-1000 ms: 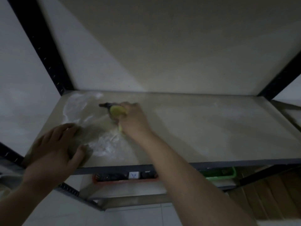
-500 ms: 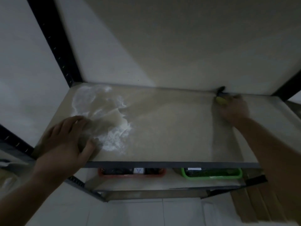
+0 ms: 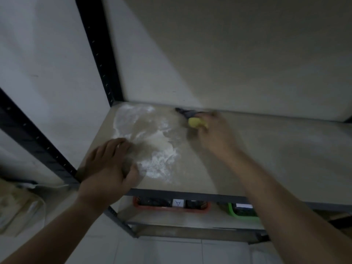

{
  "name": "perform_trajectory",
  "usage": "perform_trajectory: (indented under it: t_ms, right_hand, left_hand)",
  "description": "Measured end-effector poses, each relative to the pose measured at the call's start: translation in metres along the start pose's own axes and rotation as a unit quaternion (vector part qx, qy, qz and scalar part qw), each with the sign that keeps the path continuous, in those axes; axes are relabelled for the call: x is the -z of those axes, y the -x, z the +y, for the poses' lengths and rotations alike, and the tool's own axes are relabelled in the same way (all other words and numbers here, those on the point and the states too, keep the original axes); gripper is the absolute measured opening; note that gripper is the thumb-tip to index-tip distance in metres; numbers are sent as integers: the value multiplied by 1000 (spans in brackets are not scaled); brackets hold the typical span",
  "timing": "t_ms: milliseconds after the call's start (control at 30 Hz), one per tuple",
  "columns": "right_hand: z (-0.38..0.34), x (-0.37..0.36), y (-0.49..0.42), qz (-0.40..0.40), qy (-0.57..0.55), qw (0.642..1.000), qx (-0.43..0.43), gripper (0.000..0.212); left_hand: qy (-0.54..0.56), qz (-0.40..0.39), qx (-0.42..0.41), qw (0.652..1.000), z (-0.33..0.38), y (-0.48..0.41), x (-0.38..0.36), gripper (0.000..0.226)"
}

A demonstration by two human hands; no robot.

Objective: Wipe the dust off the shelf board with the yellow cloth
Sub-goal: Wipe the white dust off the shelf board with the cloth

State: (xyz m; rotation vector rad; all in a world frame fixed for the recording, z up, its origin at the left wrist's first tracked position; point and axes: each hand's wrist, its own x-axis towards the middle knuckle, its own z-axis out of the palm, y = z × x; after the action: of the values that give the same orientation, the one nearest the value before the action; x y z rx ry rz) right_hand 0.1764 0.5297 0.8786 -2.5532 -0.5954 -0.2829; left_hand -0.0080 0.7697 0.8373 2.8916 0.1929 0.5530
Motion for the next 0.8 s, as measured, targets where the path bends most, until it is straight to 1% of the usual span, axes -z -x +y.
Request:
perform_trajectory:
  t_ms: [33, 67, 133, 200, 267, 333, 400, 467, 533, 567, 633, 700, 767, 800]
  right_hand:
    - [19, 10, -3, 17, 43, 999, -29, 38]
    - [33, 17, -1, 17, 78, 994, -71, 36]
    - [42, 19, 9, 11, 118, 984, -131, 39]
    - [23, 2, 22, 18, 137, 983, -122, 47]
    - [-11, -17, 32, -11, 113, 991, -73, 56]
    - [-42, -30, 40, -60, 69, 996, -20, 52]
    - [-50, -29, 40, -94, 11, 996, 2, 47]
    - [-47, -10, 35, -68, -32, 997, -27, 49]
    - [-30, 12, 32, -15, -7, 997, -72, 49]
    - [-20, 21, 33, -6, 20, 995, -100, 50]
    - [-3, 29, 43, -38, 90, 984, -148, 51]
    - [-3, 23, 55, -68, 137, 974, -169, 52]
    - [-18, 13, 59, -66, 130, 974, -176, 51]
    - [-29, 9, 61, -61, 120, 975, -175, 50]
  left_hand:
    - [-1, 3, -3, 1000, 1, -1, 1, 54]
    - [-2, 4, -5, 1000, 1, -1, 1, 53]
    - [-2, 4, -6, 1000, 1, 0, 2, 50]
    - [-3, -2, -5, 1000, 0, -1, 1, 49]
    - [1, -8, -2, 1000, -3, -1, -1, 49]
    - [3, -15, 1, 1000, -5, -1, -2, 51]
    - [11, -24, 5, 1000, -4, 0, -1, 53]
    - [39, -35, 8, 999, -5, 1, 1, 55]
    - [92, -42, -3, 995, -7, 4, 4, 57]
    - [124, -41, -21, 991, -8, 6, 7, 56]
    - [188, -34, -61, 980, -9, 15, 15, 51]
    - [236, -18, -83, 968, -8, 31, 27, 42]
    - [270, -3, -76, 960, -11, 54, 40, 14]
    - [284, -1, -64, 957, -16, 67, 45, 7]
